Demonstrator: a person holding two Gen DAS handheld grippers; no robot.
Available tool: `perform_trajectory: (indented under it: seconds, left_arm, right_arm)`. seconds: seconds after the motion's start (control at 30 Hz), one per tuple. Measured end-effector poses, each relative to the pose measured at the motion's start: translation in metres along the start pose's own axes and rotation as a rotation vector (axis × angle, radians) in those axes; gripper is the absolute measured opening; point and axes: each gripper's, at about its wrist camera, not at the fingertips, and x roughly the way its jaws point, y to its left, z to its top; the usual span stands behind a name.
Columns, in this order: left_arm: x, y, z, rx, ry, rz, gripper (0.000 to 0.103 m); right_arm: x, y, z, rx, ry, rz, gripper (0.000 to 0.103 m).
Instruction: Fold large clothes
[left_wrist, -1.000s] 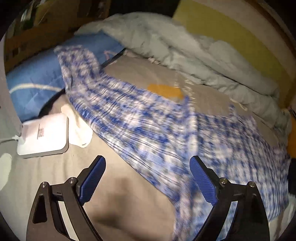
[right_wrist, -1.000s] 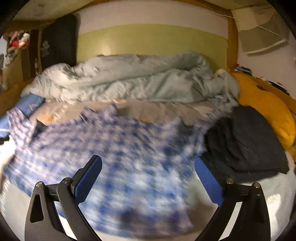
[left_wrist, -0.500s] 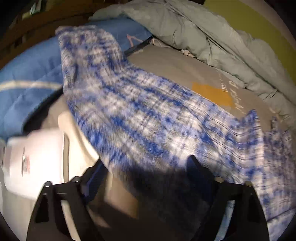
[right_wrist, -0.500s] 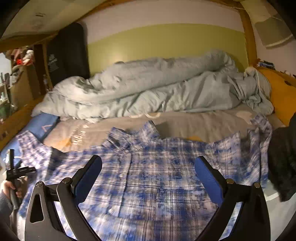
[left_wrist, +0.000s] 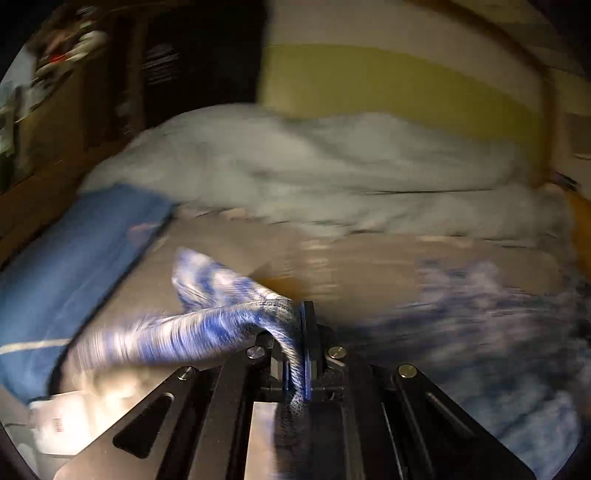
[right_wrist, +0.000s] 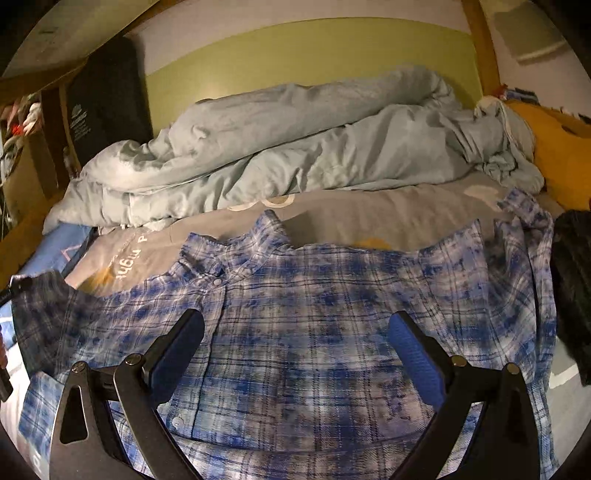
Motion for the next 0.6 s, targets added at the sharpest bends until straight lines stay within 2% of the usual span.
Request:
perform_trajectory:
  seconds: [0.1, 0.17, 0.23, 0.33, 0.4, 0.43, 0.5, 0.57, 0.6]
  left_arm:
    - [0.001, -0.065, 0.003, 0.030, 0.030, -0.107, 0.006]
    - [0.010, -0.099, -0.008, 0.051, 0.068, -0.148, 0.006]
    - [0.026, -0.124, -0.027, 0.087, 0.112, -0.151, 0.006]
    - [0.045, -0.137, -0.055, 0.094, 0.180, -0.160, 0.009]
    - [0.055, -0.134, -0.072, 0.077, 0.246, -0.191, 0.028]
    - [0.056, -0.131, -0.077, 0.066, 0.252, -0.198, 0.034]
    - [0.044, -0.126, -0.085, 0.045, 0.217, -0.192, 0.067]
    - [0.026, -0.117, -0.079, 0.027, 0.158, -0.163, 0.080]
    - [0.015, -0.111, -0.074, 0.029, 0.128, -0.154, 0.080]
  right_arm:
    - [0.001, -0.008, -0.001, 0.034, 0.015, 0.005, 0.099]
    - [-0.002, -0.011, -0.002, 0.049, 0.015, 0.012, 0.099]
    - [-0.004, -0.012, -0.002, 0.049, 0.012, 0.015, 0.099]
    - [-0.007, -0.011, -0.001, 0.036, 0.005, 0.013, 0.099]
    - [-0.007, -0.009, -0.001, 0.031, 0.007, 0.017, 0.099]
    - [-0.006, -0.009, -0.001, 0.028, 0.011, 0.019, 0.099]
    - [-0.005, -0.006, -0.002, 0.020, 0.018, 0.015, 0.099]
    - [-0.004, -0.004, -0.003, 0.013, 0.018, 0.009, 0.099]
    - [-0.004, -0.004, -0.004, 0.010, 0.018, 0.007, 0.099]
